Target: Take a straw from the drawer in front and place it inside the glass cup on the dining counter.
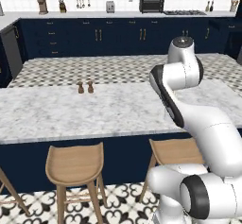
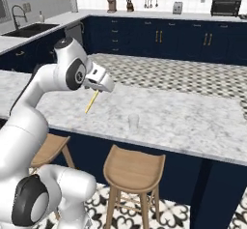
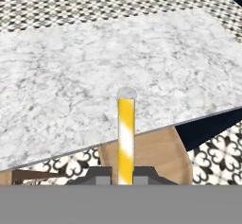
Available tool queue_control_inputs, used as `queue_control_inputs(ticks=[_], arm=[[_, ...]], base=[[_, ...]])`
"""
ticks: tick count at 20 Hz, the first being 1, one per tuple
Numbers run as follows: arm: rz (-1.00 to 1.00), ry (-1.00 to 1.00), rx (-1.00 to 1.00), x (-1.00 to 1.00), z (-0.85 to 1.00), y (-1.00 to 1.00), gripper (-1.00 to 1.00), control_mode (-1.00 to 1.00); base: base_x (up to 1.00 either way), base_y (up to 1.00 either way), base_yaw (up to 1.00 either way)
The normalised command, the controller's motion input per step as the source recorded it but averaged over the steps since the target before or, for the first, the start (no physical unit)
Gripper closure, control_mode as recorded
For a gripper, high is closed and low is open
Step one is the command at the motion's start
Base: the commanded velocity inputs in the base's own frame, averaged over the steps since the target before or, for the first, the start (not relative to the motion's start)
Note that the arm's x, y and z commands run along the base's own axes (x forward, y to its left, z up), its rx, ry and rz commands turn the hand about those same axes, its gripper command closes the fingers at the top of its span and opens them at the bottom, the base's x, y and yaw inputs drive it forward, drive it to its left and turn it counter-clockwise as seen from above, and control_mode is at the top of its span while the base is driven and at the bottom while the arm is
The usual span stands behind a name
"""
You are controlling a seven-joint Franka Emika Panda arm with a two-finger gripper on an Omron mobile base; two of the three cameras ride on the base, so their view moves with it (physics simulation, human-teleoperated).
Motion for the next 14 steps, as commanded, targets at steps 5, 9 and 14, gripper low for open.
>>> queue_control_inputs(ticks=[5, 9, 14], arm=[[0.0, 0.0, 0.0, 0.0, 0.0, 0.0, 1.0, 1.0], [0.0, -0.08, 0.02, 0.2, 0.25, -0.09, 1.0, -1.0], [0.22, -0.34, 0.13, 0.0, 0.31, -0.61, 1.0, -1.0]], base=[[0.92, 0.02, -0.09], [0.0, 0.0, 0.0], [0.0, 0.0, 0.0]])
